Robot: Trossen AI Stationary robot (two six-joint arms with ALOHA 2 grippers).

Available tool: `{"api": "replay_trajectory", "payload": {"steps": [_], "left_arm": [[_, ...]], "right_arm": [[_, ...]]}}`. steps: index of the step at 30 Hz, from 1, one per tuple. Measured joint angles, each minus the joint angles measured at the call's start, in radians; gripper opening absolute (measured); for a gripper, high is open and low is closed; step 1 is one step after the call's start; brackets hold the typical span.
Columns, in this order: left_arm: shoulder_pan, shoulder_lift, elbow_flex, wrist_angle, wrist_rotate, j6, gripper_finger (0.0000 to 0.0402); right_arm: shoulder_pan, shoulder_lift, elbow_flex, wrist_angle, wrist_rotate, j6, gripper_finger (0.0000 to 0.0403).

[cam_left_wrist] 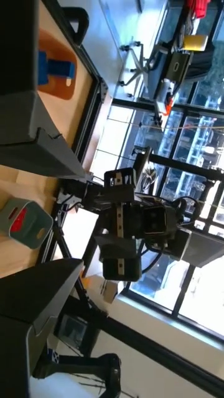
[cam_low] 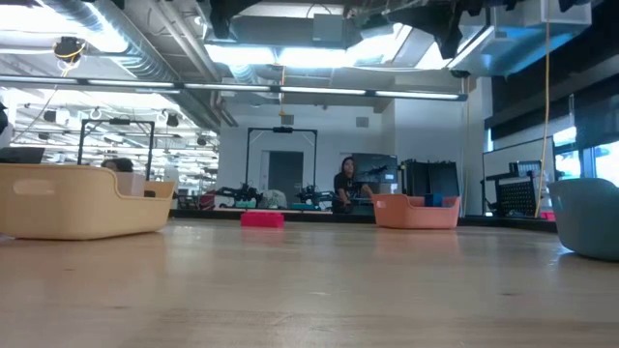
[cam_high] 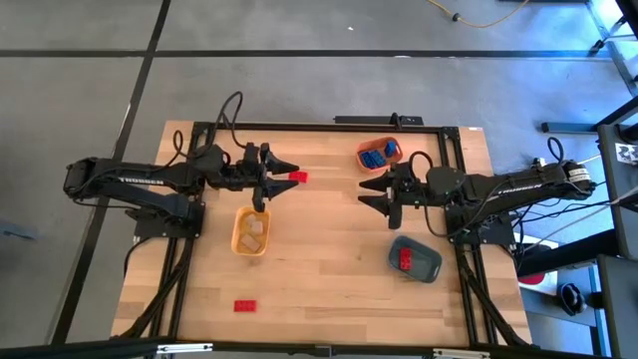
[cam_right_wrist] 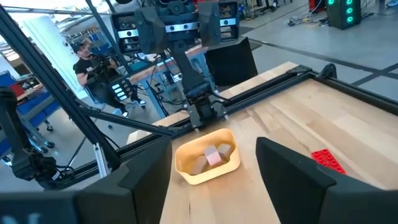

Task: Sort & place blocks by color
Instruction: Put the top red game piece into the blue bin

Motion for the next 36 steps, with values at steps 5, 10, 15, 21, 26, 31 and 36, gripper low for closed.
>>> {"api": "replay_trajectory", "payload": {"steps": [5,10,15,21,26,31,36], "left_arm": [[0.0,0.0,0.0,0.0,-0.002,0.001,0.0214],[0.0,0.0,0.0,0.0,-0.002,0.025,0.0214],[0.0,0.0,0.0,0.0,-0.002,0.099,0.0214],[0.0,0.0,0.0,0.001,-0.002,0.105,0.0214],[0.0,0.0,0.0,0.001,-0.005,0.117,0.0214],[0.0,0.0,0.0,-0.008,-0.053,0.184,0.0214],[0.0,0.0,0.0,-0.015,-0.056,0.185,0.0214]], "right_arm": [[0.0,0.0,0.0,0.0,0.001,-0.029,0.0236],[0.0,0.0,0.0,0.0,0.002,-0.068,0.0236],[0.0,0.0,0.0,-0.001,0.002,-0.129,0.0236],[0.0,0.0,0.0,-0.001,0.002,-0.13,0.0236],[0.0,0.0,0.0,-0.001,0.003,-0.167,0.0236],[0.0,0.0,0.0,-0.001,0.003,-0.184,0.0236],[0.0,0.0,0.0,-0.001,0.003,-0.186,0.0236]]}}
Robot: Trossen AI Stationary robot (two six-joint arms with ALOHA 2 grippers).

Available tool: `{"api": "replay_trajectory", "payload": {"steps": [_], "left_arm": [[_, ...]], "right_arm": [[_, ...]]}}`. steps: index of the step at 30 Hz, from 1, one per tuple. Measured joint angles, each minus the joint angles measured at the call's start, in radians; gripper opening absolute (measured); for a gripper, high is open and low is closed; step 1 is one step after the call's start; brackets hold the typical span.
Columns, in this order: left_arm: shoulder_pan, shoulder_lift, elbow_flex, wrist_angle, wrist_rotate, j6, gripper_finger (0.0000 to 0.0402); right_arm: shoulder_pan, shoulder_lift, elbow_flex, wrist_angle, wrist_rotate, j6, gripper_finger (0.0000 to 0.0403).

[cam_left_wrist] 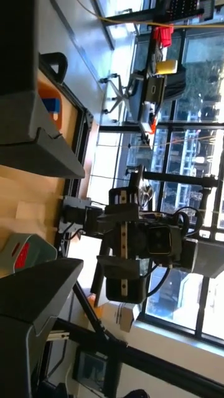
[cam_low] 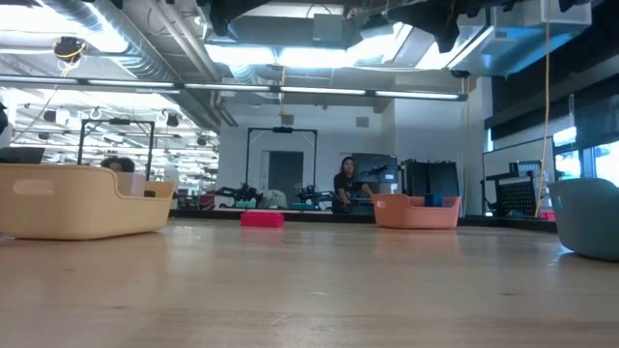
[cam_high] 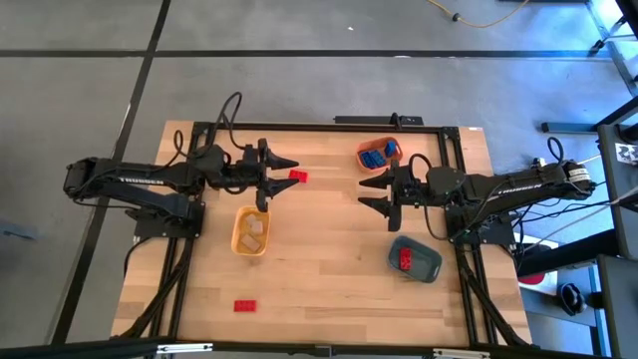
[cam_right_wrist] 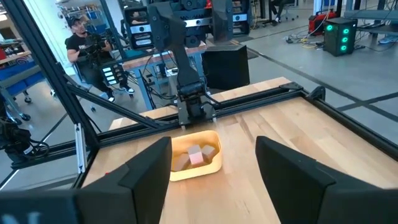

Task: Sort & place blocks by color
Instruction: Put the top red game piece into the blue bin

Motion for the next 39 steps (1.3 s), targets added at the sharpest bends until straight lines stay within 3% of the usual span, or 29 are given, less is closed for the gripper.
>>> {"api": "replay_trajectory", "payload": {"steps": [15,19,29,39], "left_arm": [[0.0,0.019,0.01,-0.02,-0.035,-0.029,0.0214],[0.014,0.078,0.084,-0.107,-0.051,-0.006,0.0214],[0.114,0.321,0.352,-0.476,0.095,0.125,0.0214],[0.223,0.448,0.396,-0.668,0.083,0.256,0.0224]], "right_arm": [[0.0,0.0,0.0,0.0,0.0,-0.001,0.0236],[0.0,0.0,0.0,-0.001,0.0,-0.001,0.0236],[0.0,0.0,0.0,-0.006,0.0,0.002,0.0236],[0.0,0.0,0.0,-0.008,0.0,0.035,0.0236]]}}
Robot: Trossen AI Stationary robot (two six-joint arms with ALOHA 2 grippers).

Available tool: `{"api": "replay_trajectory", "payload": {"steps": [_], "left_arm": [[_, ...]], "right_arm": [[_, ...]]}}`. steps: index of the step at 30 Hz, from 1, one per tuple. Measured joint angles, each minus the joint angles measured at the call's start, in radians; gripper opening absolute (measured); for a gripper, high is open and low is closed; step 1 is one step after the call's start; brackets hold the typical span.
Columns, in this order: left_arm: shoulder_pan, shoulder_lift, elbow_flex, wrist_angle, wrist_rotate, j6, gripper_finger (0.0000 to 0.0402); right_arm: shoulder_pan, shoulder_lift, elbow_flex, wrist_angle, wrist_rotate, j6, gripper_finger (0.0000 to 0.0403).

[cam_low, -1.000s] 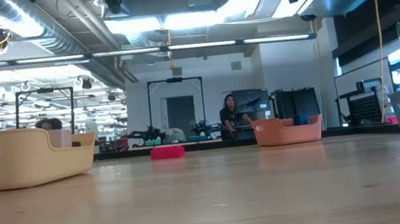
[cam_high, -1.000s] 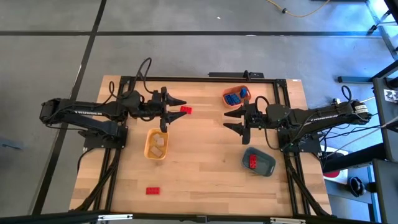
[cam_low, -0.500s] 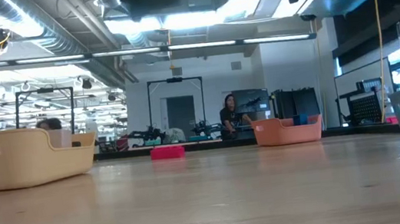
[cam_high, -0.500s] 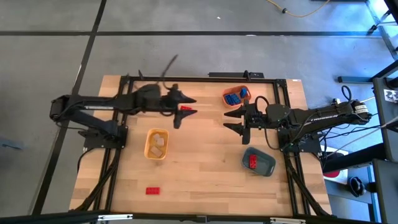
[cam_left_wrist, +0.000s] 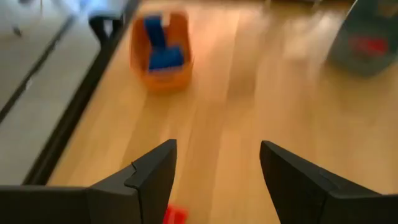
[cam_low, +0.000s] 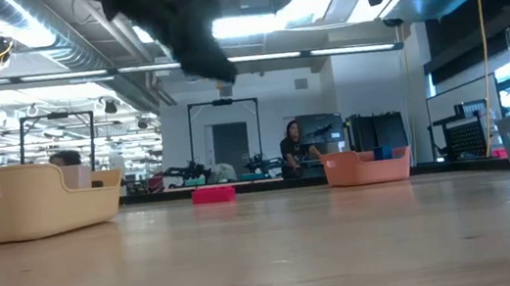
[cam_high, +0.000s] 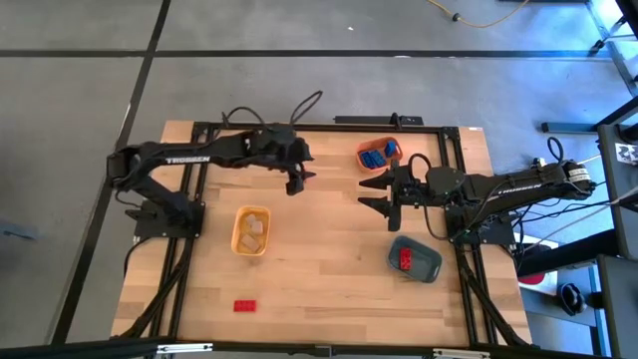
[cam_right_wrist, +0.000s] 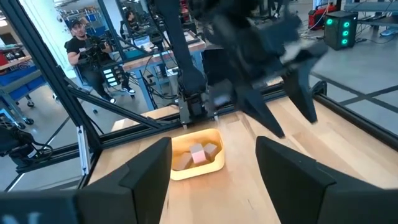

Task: Sort & place blocks by color
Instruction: Put the top red game piece into the blue bin

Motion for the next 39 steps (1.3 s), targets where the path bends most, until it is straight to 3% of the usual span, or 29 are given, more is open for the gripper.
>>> {"api": "replay_trajectory", "payload": {"steps": [11,14,23,39], "left_arm": [[0.081,0.192,0.0,-0.078,0.03,0.078,0.0279],[0.095,0.234,-0.001,-0.084,0.088,0.152,0.028],[0.135,0.324,-0.001,-0.115,0.045,0.407,0.0279],[0.166,0.43,0.002,-0.124,0.034,0.417,0.0266]], "right_arm": [[0.001,0.0,0.0,0.0,0.0,0.029,0.0236],[0.004,0.0,0.0,0.0,0.0,0.029,0.0236],[0.004,0.0,0.0,-0.001,0.0,0.029,0.0236],[0.004,0.053,0.0,0.0,0.0,0.067,0.0236]]}}
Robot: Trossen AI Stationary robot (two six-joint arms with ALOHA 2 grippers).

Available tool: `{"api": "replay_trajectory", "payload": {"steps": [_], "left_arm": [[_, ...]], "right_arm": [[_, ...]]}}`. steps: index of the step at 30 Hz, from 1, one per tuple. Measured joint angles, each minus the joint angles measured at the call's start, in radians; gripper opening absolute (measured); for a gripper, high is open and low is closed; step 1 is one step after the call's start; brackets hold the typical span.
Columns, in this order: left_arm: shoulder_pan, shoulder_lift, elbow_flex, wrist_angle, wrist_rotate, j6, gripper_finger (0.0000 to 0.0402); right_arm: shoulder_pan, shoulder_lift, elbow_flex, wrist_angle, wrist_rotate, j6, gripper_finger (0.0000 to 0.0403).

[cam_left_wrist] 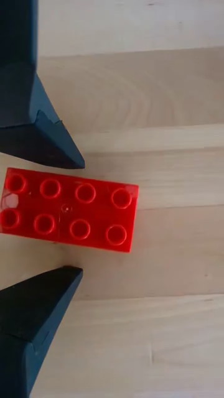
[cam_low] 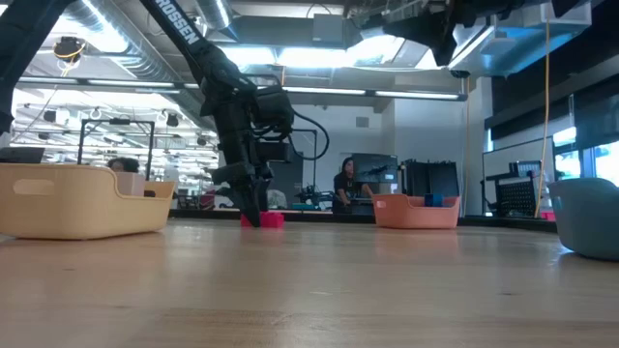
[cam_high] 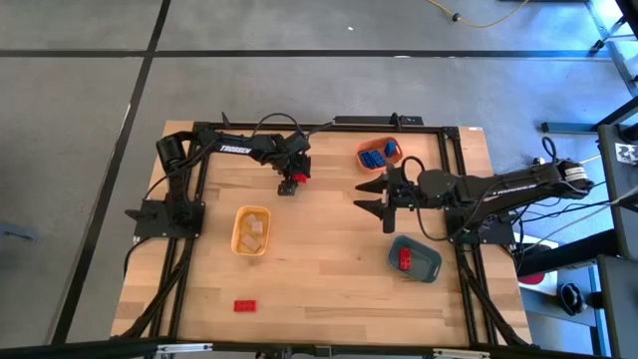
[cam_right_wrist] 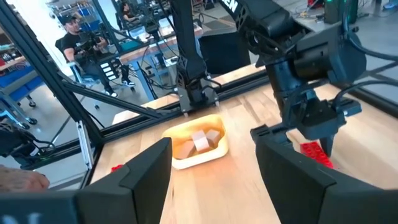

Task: Sort & place blocks by color
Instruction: Put the top red game piece into the blue bin

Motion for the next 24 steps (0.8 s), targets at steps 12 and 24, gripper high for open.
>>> {"api": "replay_trajectory", "payload": {"steps": [12,24], "left_arm": [[-0.01,-0.028,-0.004,-0.116,0.052,-0.133,0.0126],[-0.102,-0.468,-0.154,0.159,0.175,-0.519,0.0126]], "right_arm": [[0.0,0.011,0.0,0.002,0.0,0.006,0.0236],[-0.002,0.011,0.0,0.015,0.034,0.005,0.0236]]}}
